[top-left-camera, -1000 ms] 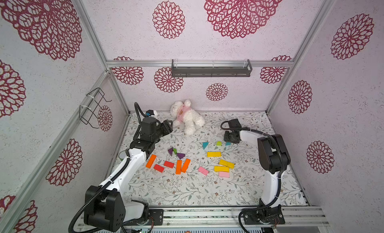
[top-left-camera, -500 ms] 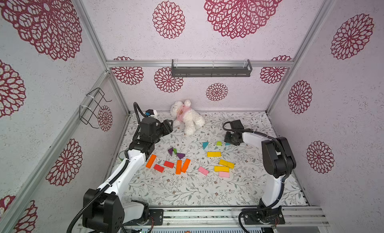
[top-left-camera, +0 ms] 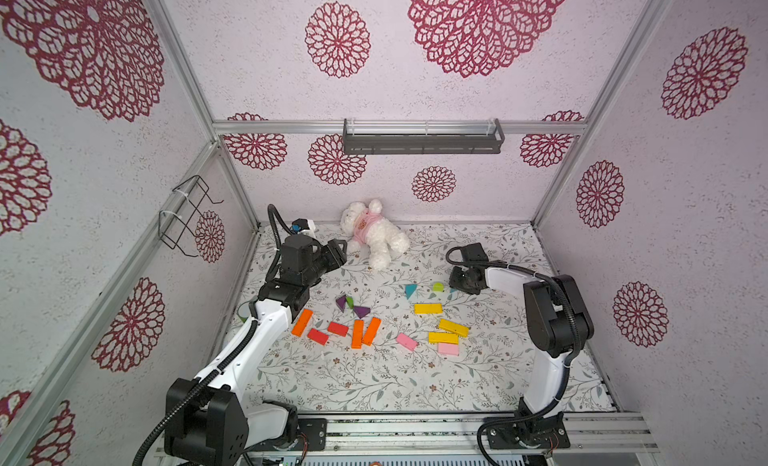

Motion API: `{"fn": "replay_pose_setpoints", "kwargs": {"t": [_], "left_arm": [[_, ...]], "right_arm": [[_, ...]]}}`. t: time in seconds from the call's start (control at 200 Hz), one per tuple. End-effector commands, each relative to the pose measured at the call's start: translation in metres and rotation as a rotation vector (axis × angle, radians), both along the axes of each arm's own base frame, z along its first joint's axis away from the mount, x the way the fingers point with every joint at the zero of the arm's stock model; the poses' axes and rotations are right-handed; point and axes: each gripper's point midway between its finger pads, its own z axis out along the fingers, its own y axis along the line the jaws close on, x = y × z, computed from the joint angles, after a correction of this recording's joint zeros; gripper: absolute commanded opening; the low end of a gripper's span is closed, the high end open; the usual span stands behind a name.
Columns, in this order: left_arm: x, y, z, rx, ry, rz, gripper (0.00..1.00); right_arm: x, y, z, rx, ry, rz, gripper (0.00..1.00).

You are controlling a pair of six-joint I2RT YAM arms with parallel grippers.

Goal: Assemble a carrot with building blocks
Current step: Assemble the building block at the center of the board.

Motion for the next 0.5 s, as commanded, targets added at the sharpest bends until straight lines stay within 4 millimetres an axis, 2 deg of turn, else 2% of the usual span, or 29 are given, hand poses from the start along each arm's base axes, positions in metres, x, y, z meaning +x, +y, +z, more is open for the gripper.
{"fn": "replay_pose_setpoints", "kwargs": {"t": [0.0,0.085,0.13,0.495], "left_arm": [[-0.003,-0.002,0.016,-0.012,-0.039,0.001,0.64],[-0.003,-0.002,0.016,-0.012,-0.040,-0.001,0.64],[-0.003,-0.003,0.016,-0.012,-0.038,-0.002,0.64],[-0.006,-0.006,0.021,-0.017,-0.050,-0.012,0.64]], "right_arm": [[0.001,0.001,0.023,0.025,-0.047,-0.016,0.38],[0.000,0.000,0.025,0.034,-0.050,-0.030,0.38],[0.000,0.000,0.026,0.043,-0.053,-0.037,0.42],[-0.008,0.028,0.039,0.236,-0.074,-0.023,0.52]]}}
